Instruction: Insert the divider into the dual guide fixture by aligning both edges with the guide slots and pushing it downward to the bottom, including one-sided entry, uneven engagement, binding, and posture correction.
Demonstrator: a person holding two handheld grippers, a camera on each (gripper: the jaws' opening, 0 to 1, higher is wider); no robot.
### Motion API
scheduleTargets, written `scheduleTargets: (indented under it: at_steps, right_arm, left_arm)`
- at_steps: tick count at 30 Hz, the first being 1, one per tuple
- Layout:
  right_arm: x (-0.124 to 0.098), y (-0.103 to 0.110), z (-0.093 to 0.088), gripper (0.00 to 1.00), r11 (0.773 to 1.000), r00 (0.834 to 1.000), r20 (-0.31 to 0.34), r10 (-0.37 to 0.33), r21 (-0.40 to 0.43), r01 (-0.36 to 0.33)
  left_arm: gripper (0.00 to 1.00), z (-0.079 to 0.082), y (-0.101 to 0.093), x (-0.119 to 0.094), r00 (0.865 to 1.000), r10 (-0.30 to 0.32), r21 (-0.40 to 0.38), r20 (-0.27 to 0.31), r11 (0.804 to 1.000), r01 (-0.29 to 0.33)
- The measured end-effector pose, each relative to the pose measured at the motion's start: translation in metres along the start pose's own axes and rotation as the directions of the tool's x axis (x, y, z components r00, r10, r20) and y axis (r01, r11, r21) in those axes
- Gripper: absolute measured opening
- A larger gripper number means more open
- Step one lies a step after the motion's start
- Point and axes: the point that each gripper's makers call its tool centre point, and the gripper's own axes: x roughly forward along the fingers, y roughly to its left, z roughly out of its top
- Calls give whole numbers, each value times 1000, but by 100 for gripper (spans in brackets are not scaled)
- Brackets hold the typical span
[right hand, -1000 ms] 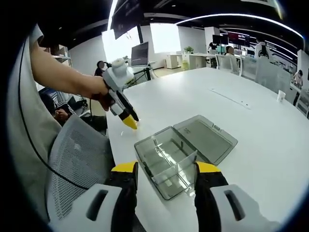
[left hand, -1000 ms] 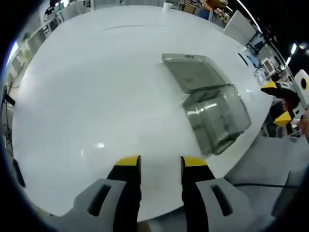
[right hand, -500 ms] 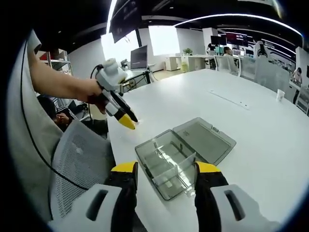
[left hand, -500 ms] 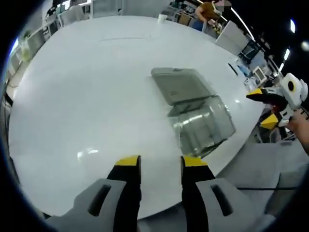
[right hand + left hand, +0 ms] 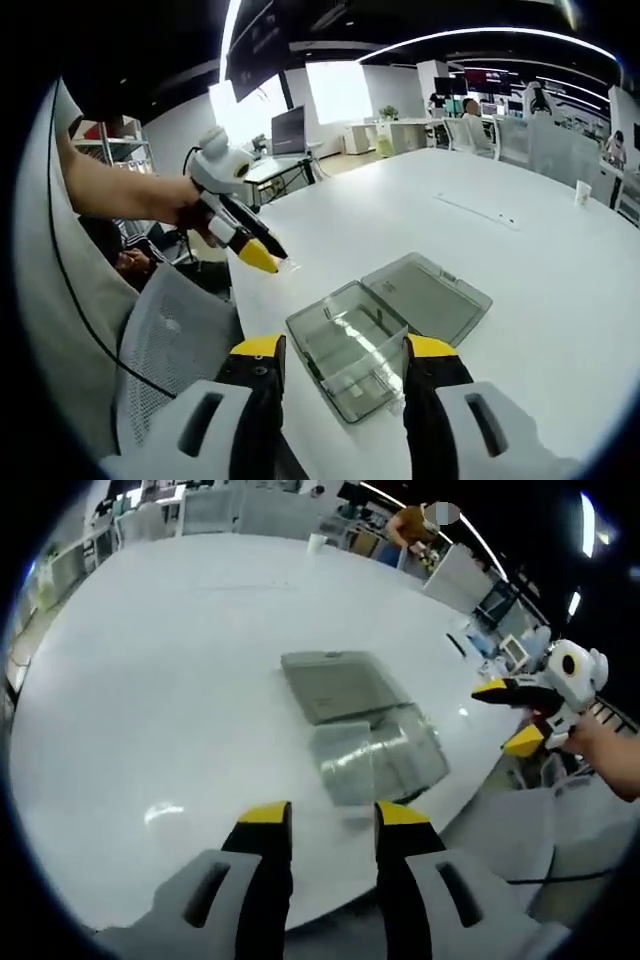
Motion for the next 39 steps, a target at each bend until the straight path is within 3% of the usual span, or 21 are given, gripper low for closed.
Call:
scheduleTargets:
  at_steps: [7, 16, 26, 39]
  right_arm:
    - [2, 5, 9, 43, 1000, 999, 13, 31, -1, -31]
    - [4, 12, 19, 44, 997, 997, 37, 70, 11, -70]
    - [2, 23, 34, 44, 989, 987, 91, 133, 47, -138]
    - [0, 31, 47, 43, 973, 969, 151, 195, 93, -211]
  left_arm:
    - [29, 9, -23, -5, 996, -83, 15, 42, 997, 82]
    - [29, 18, -41, -8, 987, -146, 30, 67, 989, 145]
    - [29, 26, -65, -11, 962, -252, 33, 109, 968, 250]
    - [29, 27, -85, -11, 933, -337, 49, 125, 941, 334]
